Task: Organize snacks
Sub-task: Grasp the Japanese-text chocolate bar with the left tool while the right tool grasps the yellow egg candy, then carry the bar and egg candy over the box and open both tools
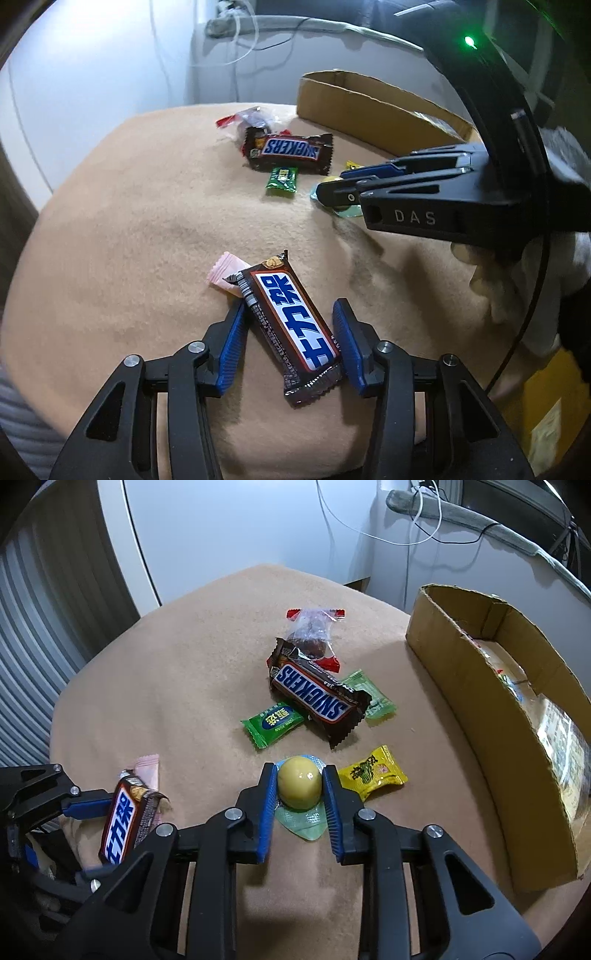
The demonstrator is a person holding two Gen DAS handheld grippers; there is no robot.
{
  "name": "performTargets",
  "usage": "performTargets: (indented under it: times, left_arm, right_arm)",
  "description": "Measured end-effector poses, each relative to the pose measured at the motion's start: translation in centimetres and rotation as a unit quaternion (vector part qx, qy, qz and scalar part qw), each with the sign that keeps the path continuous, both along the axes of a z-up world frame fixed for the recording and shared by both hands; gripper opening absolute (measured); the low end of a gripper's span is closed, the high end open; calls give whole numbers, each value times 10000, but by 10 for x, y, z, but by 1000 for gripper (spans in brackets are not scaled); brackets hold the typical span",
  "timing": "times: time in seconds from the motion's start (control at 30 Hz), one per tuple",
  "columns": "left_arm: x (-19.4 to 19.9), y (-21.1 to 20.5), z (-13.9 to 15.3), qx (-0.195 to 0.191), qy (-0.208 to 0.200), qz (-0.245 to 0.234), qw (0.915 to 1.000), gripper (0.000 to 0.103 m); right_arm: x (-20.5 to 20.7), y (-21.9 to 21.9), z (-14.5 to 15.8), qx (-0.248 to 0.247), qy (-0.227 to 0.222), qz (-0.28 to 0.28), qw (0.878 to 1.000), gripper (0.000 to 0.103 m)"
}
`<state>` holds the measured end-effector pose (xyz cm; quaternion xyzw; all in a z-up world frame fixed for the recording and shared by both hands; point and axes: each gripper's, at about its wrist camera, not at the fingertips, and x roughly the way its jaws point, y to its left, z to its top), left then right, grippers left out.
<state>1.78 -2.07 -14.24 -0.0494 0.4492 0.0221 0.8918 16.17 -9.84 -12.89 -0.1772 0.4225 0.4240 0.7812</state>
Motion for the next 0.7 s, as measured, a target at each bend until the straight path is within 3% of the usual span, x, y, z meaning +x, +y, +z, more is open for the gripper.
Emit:
performTargets:
  times: [0.17,0.43,0.7]
  left_arm:
    - [-1,16,2,-329,-73,133,9993,27]
    - [-8,27,10,-614,-222,187,9977,27]
    - [0,43,46,-852,-678,67,9940,27]
  right_arm:
    - [-4,-9,7,163,-3,-159,9997,26]
    - [-8,-24,20,339,-64,-414,9985,26]
    - [-9,-44,47,594,-203,-760,9951,26]
